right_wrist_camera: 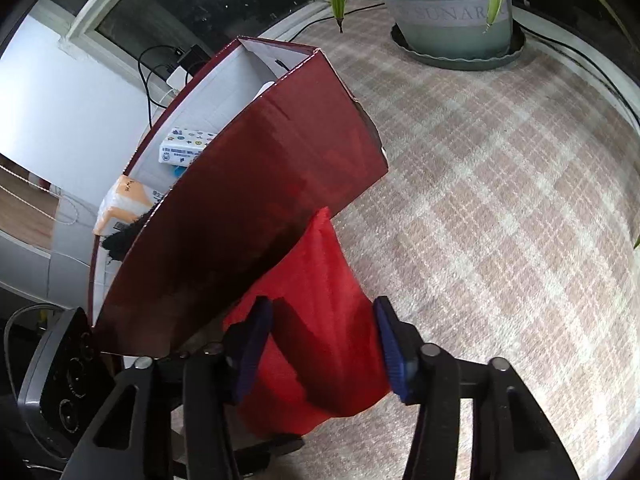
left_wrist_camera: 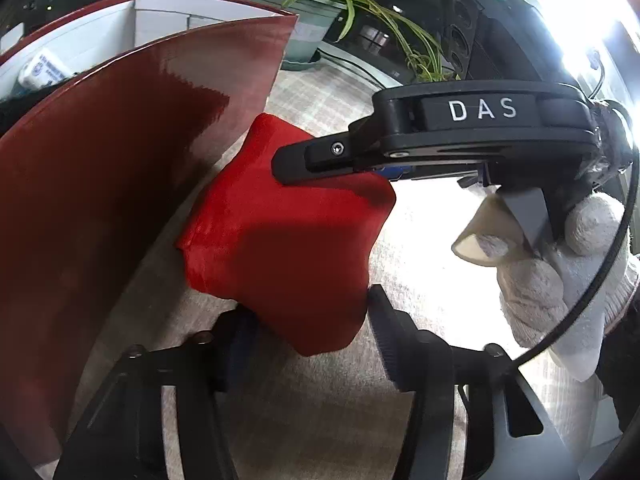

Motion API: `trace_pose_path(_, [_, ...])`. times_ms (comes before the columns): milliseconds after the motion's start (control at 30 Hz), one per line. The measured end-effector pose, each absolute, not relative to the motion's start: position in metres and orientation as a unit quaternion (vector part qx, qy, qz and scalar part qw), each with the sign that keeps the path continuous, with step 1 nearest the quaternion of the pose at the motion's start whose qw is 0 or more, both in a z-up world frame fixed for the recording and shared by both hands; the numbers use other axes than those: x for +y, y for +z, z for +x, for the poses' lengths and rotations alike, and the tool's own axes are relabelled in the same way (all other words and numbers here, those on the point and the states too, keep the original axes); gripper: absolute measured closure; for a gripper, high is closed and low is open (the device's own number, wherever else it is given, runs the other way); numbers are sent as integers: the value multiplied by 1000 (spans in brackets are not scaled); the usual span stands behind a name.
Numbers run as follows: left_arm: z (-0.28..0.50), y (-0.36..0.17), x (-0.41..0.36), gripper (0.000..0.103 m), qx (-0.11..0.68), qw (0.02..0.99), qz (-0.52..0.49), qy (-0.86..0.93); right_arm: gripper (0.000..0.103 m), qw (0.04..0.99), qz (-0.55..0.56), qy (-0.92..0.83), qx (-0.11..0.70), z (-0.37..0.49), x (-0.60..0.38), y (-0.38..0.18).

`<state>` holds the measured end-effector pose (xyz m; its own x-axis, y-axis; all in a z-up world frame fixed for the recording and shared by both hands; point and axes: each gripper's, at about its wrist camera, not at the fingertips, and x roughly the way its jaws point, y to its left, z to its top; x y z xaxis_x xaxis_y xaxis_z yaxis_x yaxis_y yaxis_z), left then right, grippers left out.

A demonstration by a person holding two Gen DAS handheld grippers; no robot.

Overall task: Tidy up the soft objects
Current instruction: 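Close the right gripper on the red pouch and lift it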

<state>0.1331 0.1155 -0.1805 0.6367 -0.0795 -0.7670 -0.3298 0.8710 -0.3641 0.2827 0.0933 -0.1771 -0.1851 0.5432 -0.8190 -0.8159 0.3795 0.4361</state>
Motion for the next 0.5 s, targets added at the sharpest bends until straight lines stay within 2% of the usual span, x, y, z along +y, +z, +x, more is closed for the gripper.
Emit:
trace_pose_path(200, [135,-179,113,59,416,875,-244,55,63,630,-107,535,552,279,84,-176])
trace_pose_path(500, [125,-165,96,60,396,888,-232,41,67,649,-84,533,536,265,51,-150])
